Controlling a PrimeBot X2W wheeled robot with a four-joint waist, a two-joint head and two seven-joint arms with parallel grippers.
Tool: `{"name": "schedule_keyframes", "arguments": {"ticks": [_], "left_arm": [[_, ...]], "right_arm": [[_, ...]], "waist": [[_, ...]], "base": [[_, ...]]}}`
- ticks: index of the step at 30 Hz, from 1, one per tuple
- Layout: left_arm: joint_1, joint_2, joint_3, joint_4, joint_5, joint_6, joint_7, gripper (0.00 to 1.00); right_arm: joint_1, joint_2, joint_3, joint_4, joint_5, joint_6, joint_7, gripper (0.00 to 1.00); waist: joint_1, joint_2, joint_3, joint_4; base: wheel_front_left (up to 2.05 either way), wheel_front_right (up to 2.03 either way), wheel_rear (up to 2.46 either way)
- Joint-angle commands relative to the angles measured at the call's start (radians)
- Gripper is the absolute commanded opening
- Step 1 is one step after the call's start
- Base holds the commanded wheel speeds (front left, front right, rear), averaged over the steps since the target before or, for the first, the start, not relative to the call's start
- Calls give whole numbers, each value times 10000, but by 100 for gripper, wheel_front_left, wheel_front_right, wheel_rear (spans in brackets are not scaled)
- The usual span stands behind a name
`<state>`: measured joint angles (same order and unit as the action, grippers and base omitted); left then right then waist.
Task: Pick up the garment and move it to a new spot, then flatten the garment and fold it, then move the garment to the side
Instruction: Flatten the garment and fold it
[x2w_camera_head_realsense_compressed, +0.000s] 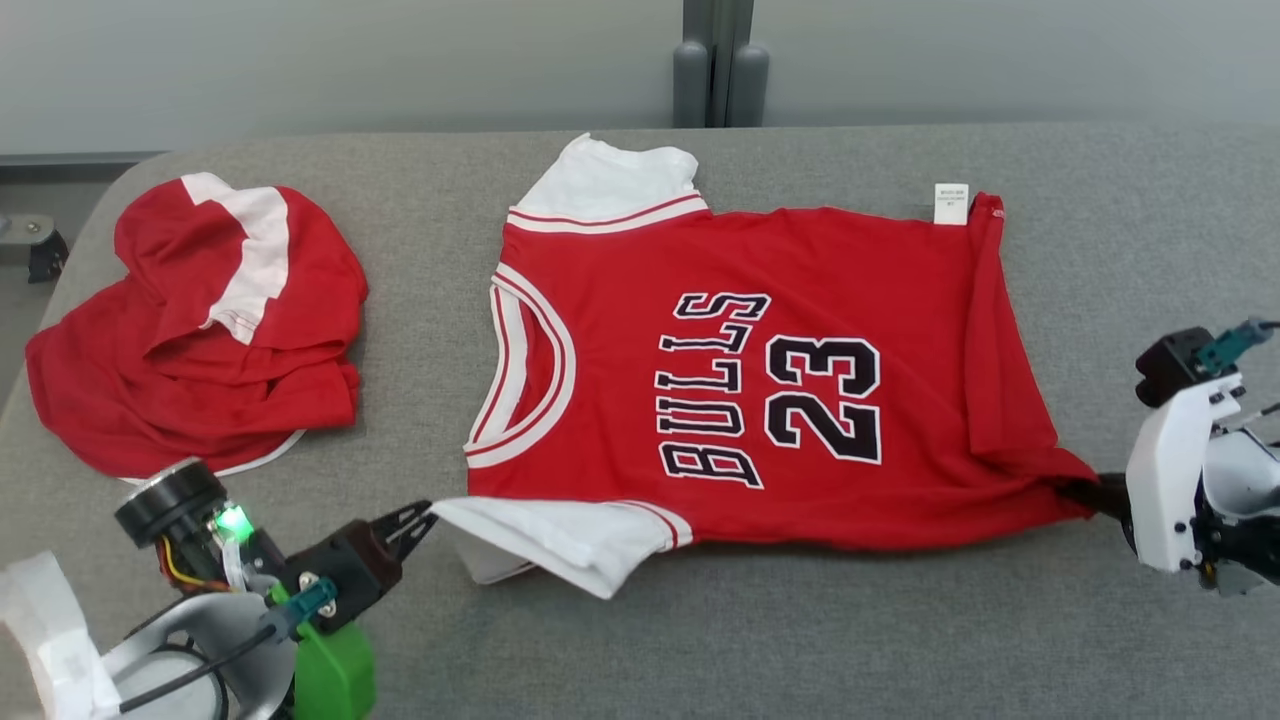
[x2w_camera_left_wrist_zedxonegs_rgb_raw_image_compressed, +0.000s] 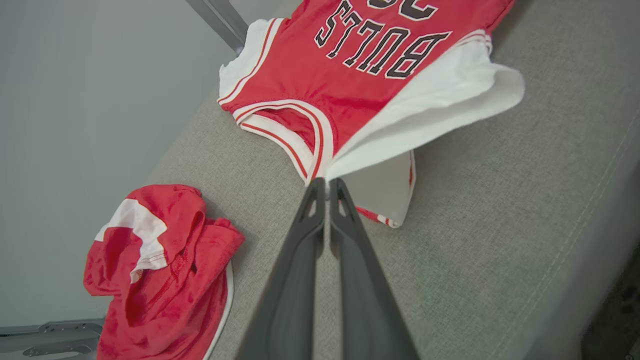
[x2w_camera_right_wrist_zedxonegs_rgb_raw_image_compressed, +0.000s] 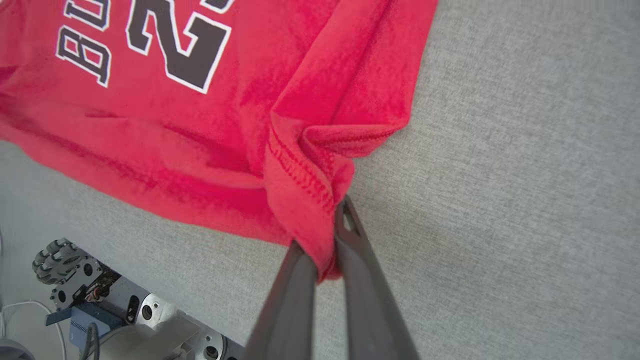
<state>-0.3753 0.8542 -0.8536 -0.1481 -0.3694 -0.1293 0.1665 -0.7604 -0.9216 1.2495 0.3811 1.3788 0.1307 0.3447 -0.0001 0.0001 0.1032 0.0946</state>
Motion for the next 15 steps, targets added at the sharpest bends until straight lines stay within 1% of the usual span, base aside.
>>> {"name": "schedule_keyframes", "arguments": {"ticks": [1,6,9,15], "left_arm": [[-434,-198,-101,191,62,-4,14,0],[-1576,-465,-563,989,233,0,-60,0],[-2251,-639,-787,1558,156,1,-216,0],[-3405,-1123,-1181,2649,198,0,-566,0]], "right_arm": [[-289,116,-110,83,139,0,125,0],[-887,397,-260,411,184,-1,359,0],[-1195,553,-307,665,117,0,446,0],[-1590,837,-446,1199,182,-1,315,0]], "waist": [[1,-1,479,-149],[1,-1,993,-215],[1,-1,1254,-254],[1,-1,1633,-348]], "base": [[0,0,0],[0,0,0],[0,0,0],[0,0,0]]}}
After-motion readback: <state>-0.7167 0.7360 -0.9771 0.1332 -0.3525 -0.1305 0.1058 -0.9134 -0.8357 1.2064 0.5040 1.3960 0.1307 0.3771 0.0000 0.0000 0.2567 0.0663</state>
